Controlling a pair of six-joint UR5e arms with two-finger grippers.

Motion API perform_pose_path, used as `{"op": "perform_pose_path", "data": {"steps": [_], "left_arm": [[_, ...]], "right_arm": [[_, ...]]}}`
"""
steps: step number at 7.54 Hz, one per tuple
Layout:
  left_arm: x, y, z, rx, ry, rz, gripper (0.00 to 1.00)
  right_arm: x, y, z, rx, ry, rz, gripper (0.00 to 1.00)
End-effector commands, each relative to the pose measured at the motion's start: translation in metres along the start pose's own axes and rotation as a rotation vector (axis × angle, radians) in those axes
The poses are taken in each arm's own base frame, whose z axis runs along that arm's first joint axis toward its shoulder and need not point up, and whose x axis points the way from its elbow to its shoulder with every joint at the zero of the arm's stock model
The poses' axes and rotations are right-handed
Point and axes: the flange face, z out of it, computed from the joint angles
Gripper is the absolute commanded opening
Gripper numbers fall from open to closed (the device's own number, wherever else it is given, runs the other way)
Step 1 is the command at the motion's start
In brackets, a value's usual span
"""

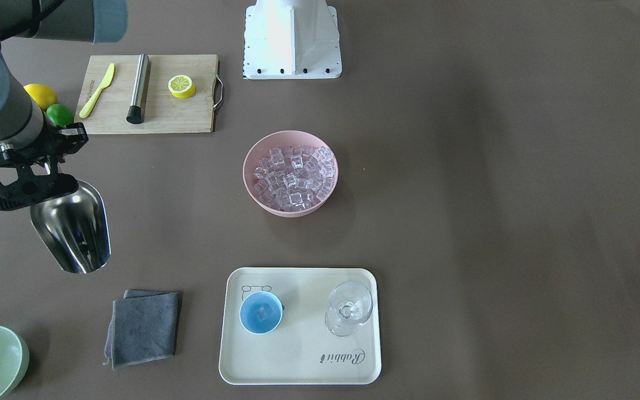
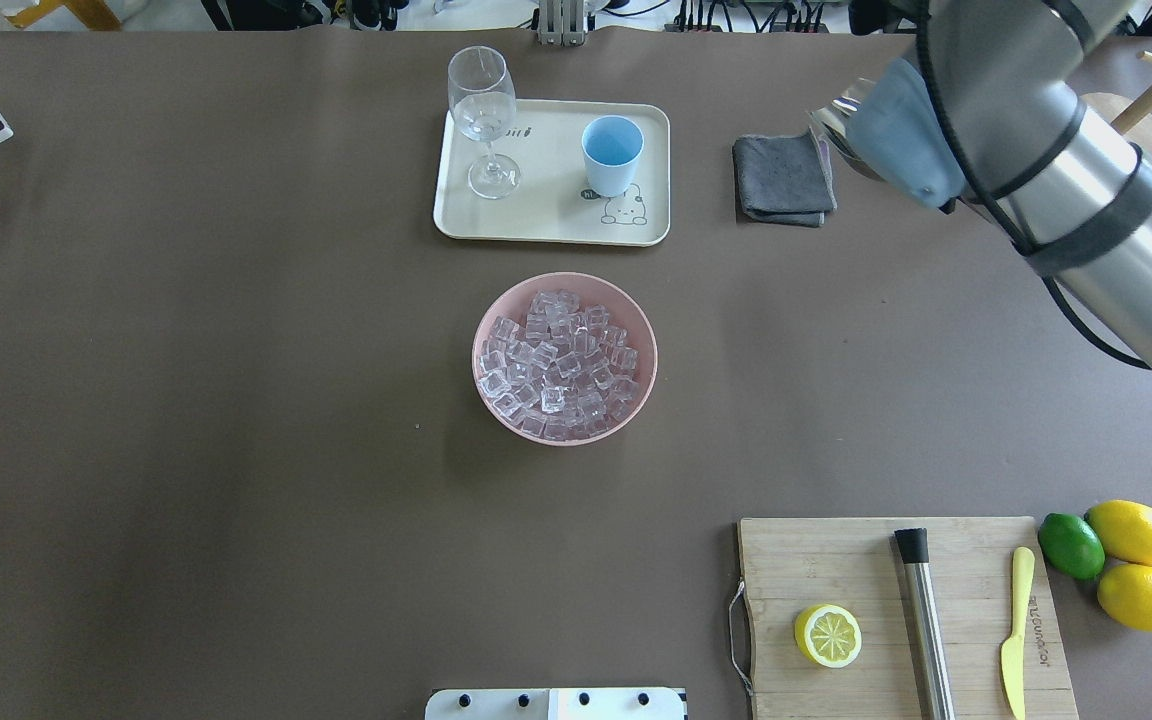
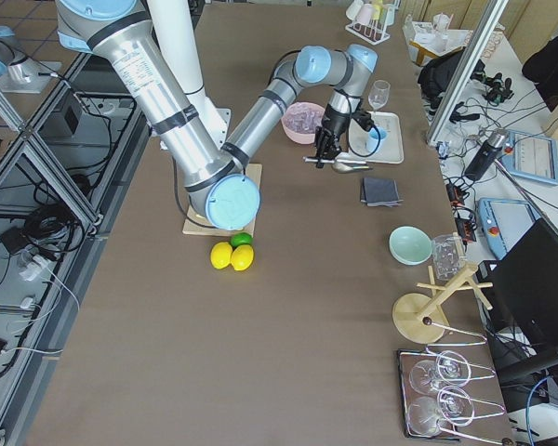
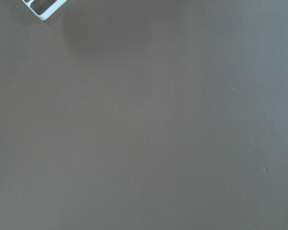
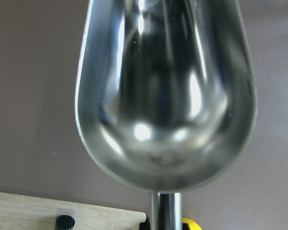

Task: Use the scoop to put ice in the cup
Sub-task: 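Carry the empty scoop back toward its spot on the table with the right gripper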

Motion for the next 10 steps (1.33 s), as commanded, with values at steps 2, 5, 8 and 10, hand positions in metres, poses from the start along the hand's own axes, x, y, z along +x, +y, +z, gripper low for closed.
{"op": "perform_pose_path", "data": {"steps": [2, 5, 8, 10], "left_arm": [[-0.002, 0.000, 0.001, -0.001, -0.003, -0.002, 0.98], [-0.002, 0.000, 0.001, -0.001, -0.003, -0.002, 0.98], [-0.002, 0.001, 0.001, -0.002, -0.003, -0.003, 0.98], [-0.002, 0.001, 0.001, -0.002, -0.003, -0.003, 0.98]], "right_arm": [[0.042, 0.054, 0.075, 0.038, -0.089, 0.203, 0.00], [0.046, 0.038, 0.123, 0.107, -0.148, 0.394, 0.00], [0.030, 0.022, 0.178, 0.126, -0.236, 0.499, 0.00], [0.022, 0.027, 0.192, 0.086, -0.247, 0.486, 0.00]]}}
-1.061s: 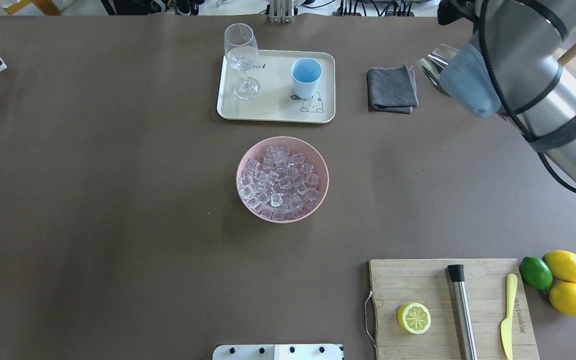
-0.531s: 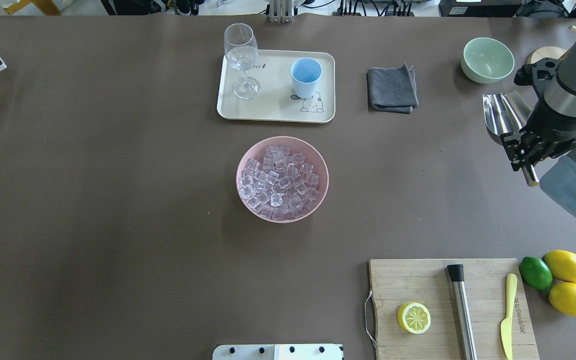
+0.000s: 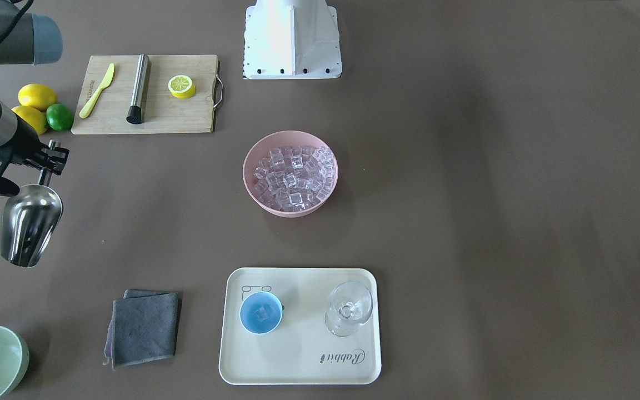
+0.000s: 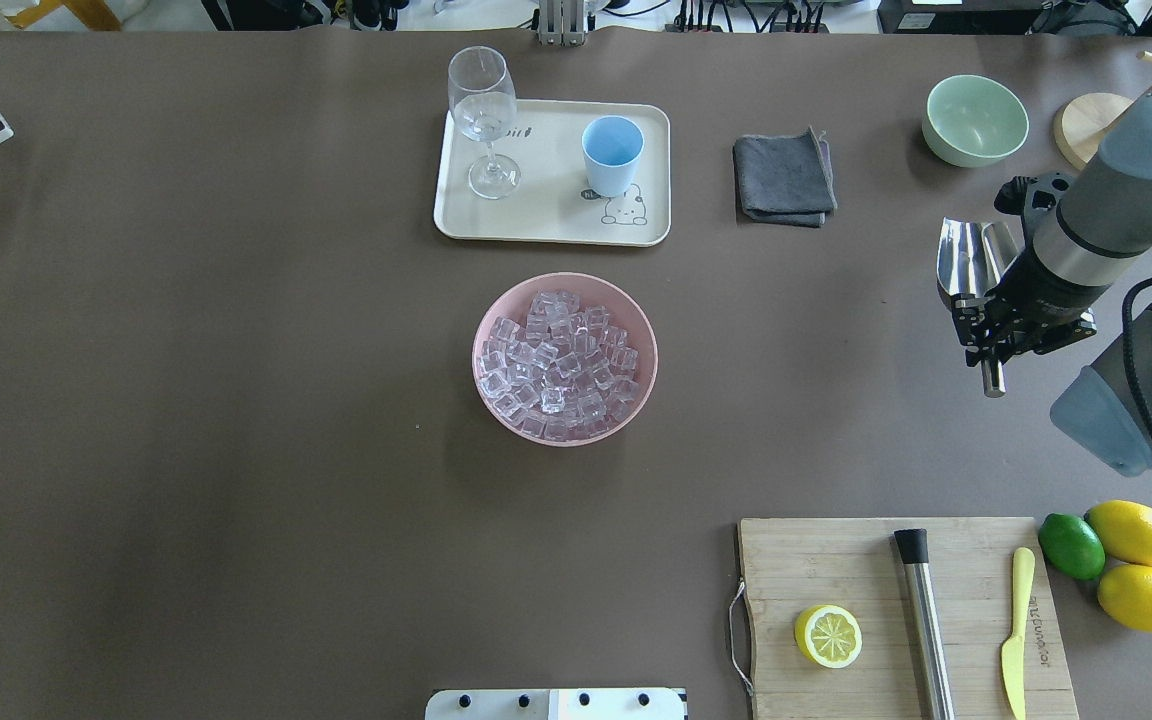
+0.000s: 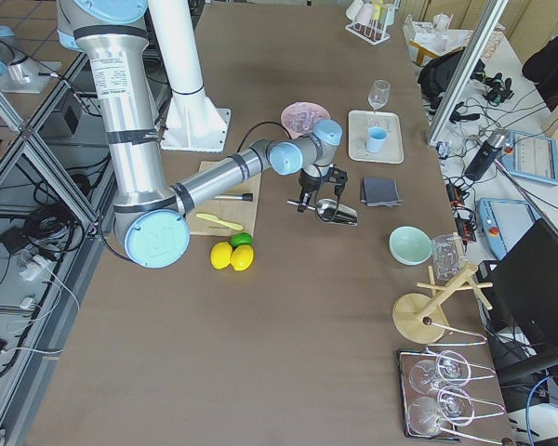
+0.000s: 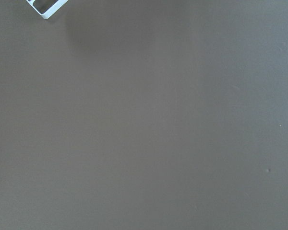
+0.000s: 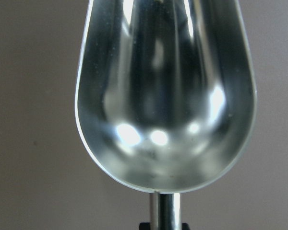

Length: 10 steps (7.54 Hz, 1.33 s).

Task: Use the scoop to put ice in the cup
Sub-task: 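Lower the scoop onto the table and open the right gripper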

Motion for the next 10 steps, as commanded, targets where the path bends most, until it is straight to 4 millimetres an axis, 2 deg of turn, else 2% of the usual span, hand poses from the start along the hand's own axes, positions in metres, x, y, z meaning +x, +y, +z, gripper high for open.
{"op": "perform_pose_path", "data": {"steps": [1, 6, 8, 9, 10], "left_arm": [[-0.001, 0.000, 0.002, -0.003, 0.000, -0.001, 0.98], [0.000, -0.001, 0.003, -0.006, -0.002, 0.000, 0.98], [0.000, -0.001, 0.003, -0.007, -0.002, 0.001, 0.98], [0.000, -0.001, 0.003, -0.007, -0.002, 0.001, 0.98], [0.000, -0.001, 0.003, -0.006, -0.002, 0.002, 0.98]], "right_arm": [[0.002, 0.013, 0.024, -0.072, -0.016, -0.004, 0.00], [-0.009, 0.028, 0.046, -0.139, -0.018, -0.035, 0.00], [-0.009, 0.028, 0.046, -0.138, -0.018, -0.039, 0.70], [-0.011, 0.028, 0.045, -0.126, -0.035, -0.051, 1.00], [-0.011, 0.028, 0.043, -0.115, -0.046, -0.057, 1.00]]}}
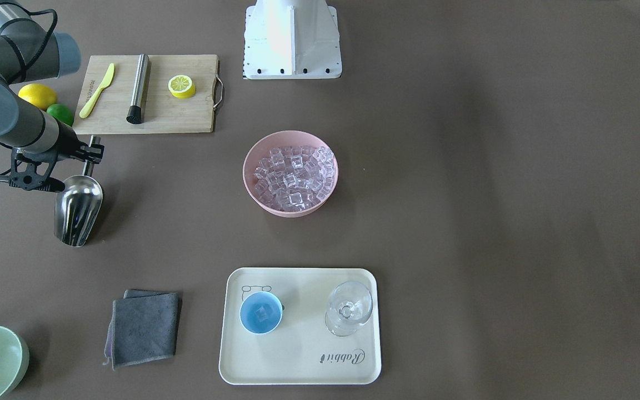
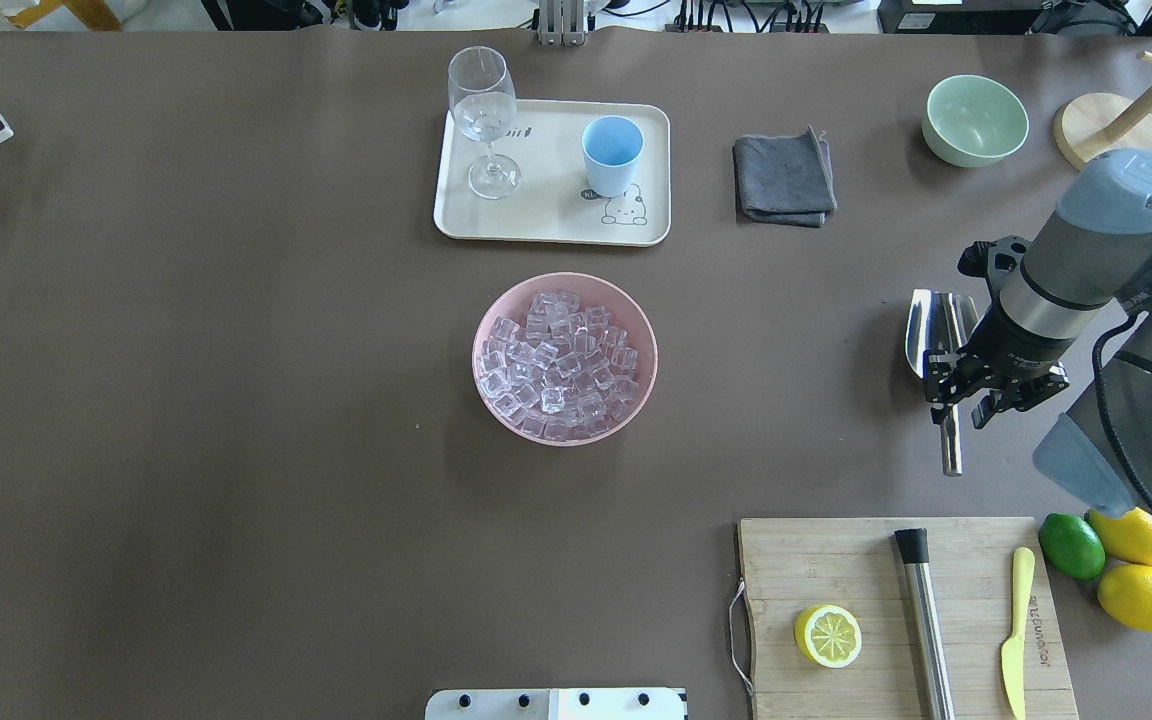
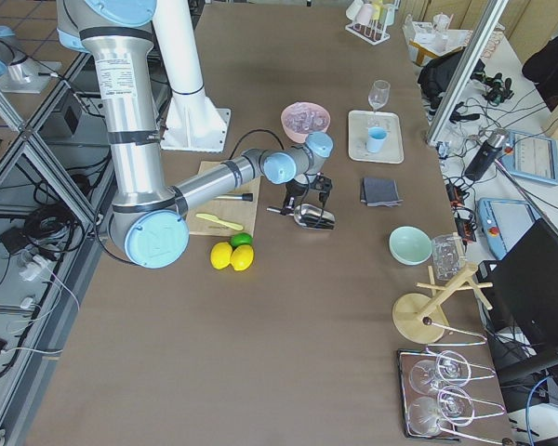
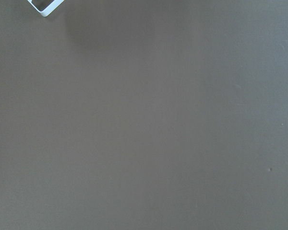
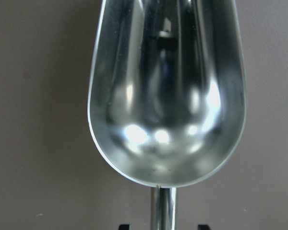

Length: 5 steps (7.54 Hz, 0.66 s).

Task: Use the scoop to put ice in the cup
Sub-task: 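Lower the scoop onto the table and open the right gripper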

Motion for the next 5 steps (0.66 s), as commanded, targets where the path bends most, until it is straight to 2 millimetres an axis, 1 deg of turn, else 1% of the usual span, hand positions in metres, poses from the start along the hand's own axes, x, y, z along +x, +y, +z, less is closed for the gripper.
{"op": "perform_pose_path", "data": {"steps": [1, 2, 3, 4, 5], "left_arm": [[0.000, 0.000, 0.000, 0.000, 0.000, 0.000, 0.98], [0.000, 0.000, 0.000, 0.000, 0.000, 0.000, 0.98], [0.001, 0.000, 0.001, -0.002, 0.000, 0.001, 0.98], [0.001, 0.000, 0.001, -0.002, 0.000, 0.001, 0.98], [0.001, 0.000, 0.000, -0.001, 0.000, 0.003, 0.98]], "right_arm": [[-0.003, 0.001, -0.015, 0.040, -0.031, -0.018, 1.00], [0.009, -0.009, -0.043, 0.090, -0.055, 0.006, 1.00], [0.031, -0.022, -0.080, 0.154, -0.083, 0.037, 1.00], [0.074, -0.036, -0.124, 0.230, -0.101, 0.038, 1.00], [0.133, -0.044, -0.151, 0.286, -0.073, -0.100, 1.00]]}}
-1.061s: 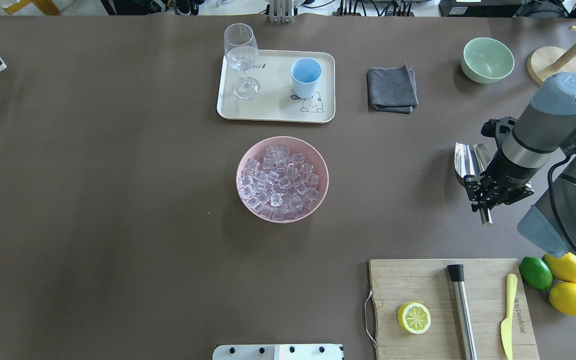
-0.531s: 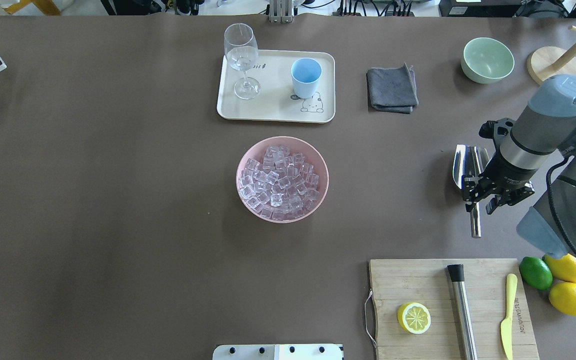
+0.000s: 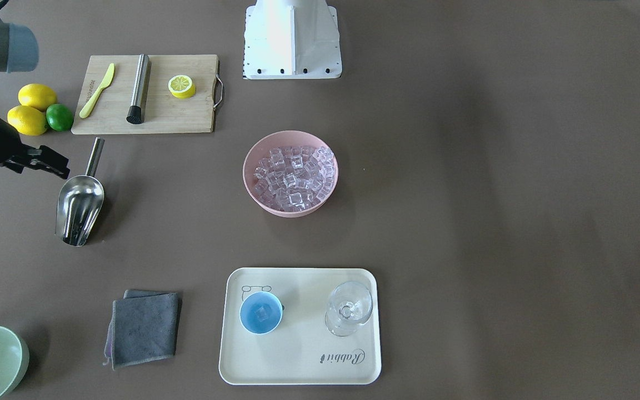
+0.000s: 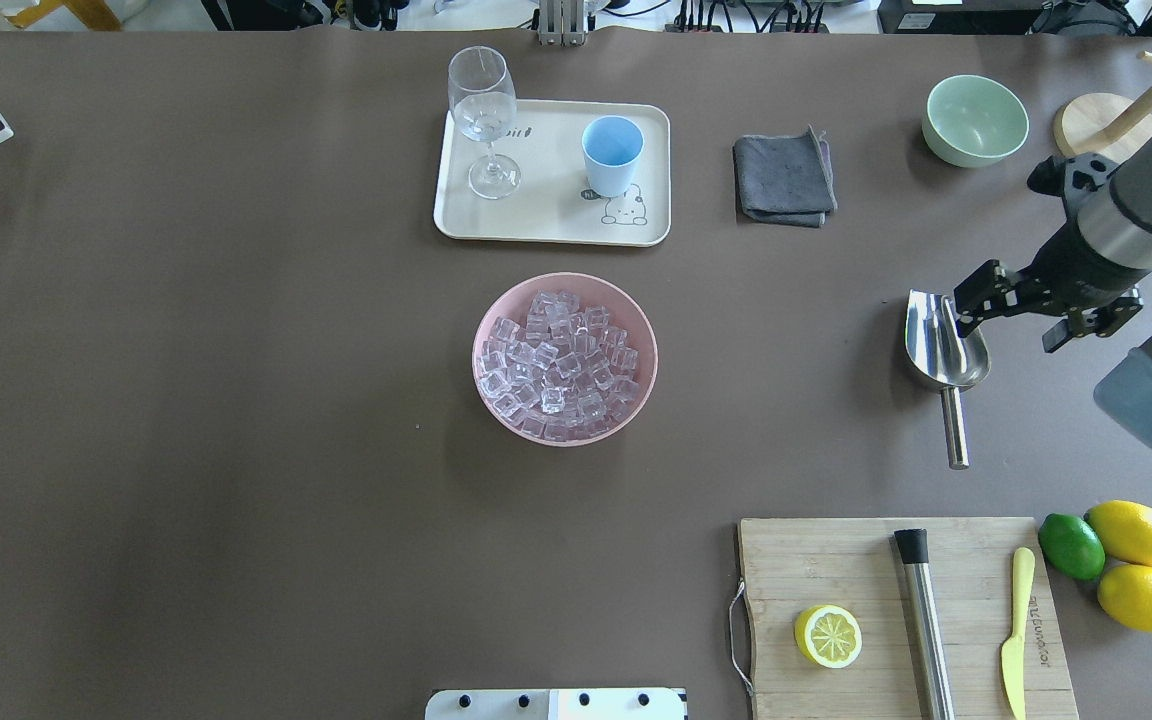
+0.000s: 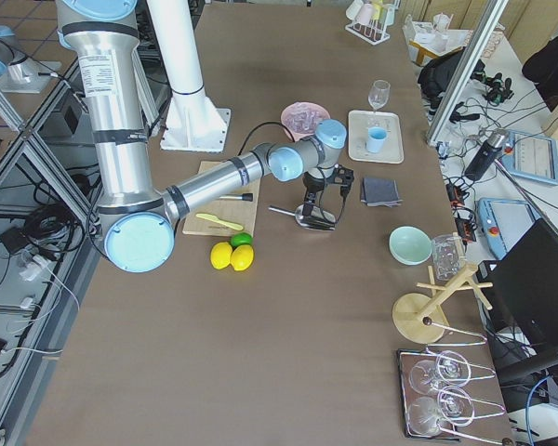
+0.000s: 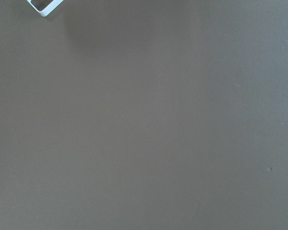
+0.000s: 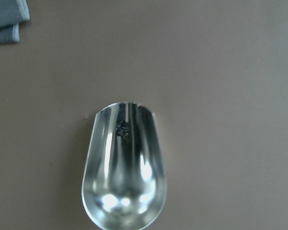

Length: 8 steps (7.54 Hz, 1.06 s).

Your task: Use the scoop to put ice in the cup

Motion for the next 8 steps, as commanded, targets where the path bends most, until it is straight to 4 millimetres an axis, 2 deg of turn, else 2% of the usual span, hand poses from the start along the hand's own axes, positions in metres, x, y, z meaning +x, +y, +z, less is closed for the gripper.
{"op": "perform_pose_path", "data": {"steps": [1, 2, 3, 4, 5, 6, 8], "left_arm": [[0.001, 0.000, 0.000, 0.001, 0.000, 0.001, 0.98], [0.001, 0.000, 0.000, 0.001, 0.000, 0.001, 0.98], [0.000, 0.000, 0.000, 0.000, 0.000, 0.000, 0.98], [0.000, 0.000, 0.000, 0.000, 0.000, 0.000, 0.98], [0.000, 0.000, 0.001, -0.002, 0.000, 0.001, 0.98], [0.000, 0.000, 0.001, -0.002, 0.000, 0.001, 0.98], [0.002, -0.001, 0.001, -0.002, 0.000, 0.003, 0.98]], "right_arm": [[0.133, -0.041, -0.090, 0.114, 0.036, -0.205, 1.00], [0.191, -0.051, -0.121, 0.122, 0.057, -0.236, 1.00], [0.244, -0.049, -0.143, 0.126, 0.055, -0.258, 1.00], [0.271, -0.043, -0.150, 0.094, 0.069, -0.280, 1.00], [0.314, -0.031, -0.125, 0.036, 0.061, -0.249, 1.00], [0.333, -0.018, -0.108, 0.012, 0.065, -0.243, 1.00], [0.342, -0.014, -0.099, -0.001, 0.060, -0.227, 1.00]]}}
